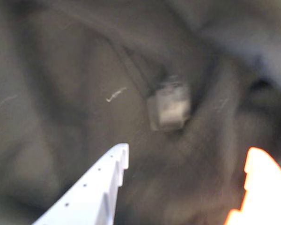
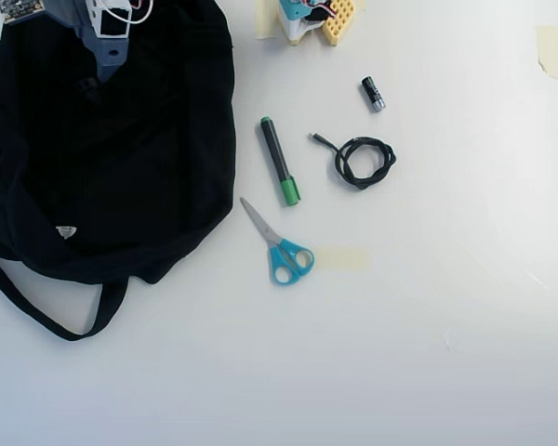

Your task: Put the bike light into the black bag

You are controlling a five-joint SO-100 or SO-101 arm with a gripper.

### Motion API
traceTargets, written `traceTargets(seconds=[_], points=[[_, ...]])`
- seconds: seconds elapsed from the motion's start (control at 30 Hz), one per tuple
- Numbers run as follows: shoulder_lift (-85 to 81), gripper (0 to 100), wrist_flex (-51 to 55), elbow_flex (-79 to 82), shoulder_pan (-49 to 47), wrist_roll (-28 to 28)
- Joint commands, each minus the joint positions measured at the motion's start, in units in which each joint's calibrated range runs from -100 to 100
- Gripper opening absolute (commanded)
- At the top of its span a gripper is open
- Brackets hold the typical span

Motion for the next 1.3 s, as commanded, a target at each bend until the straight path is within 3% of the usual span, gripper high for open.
traceTargets(seconds=[0.0, 0.13, 0.23, 0.33, 0.57, 1.27], points=[[-17.39, 32, 11.93, -1.77, -10.25, -0.19], [-30.75, 30, 17.61, -1.77, -28.65, -7.11], [-34.07, 2, 17.87, 1.91, -43.99, -7.06], [-37.55, 2, 17.87, 9.73, -52.21, -6.69], [-48.34, 2, 21.15, 21.05, -61.64, -6.64], [-82.53, 2, 11.67, 69.83, -59.24, -6.64]])
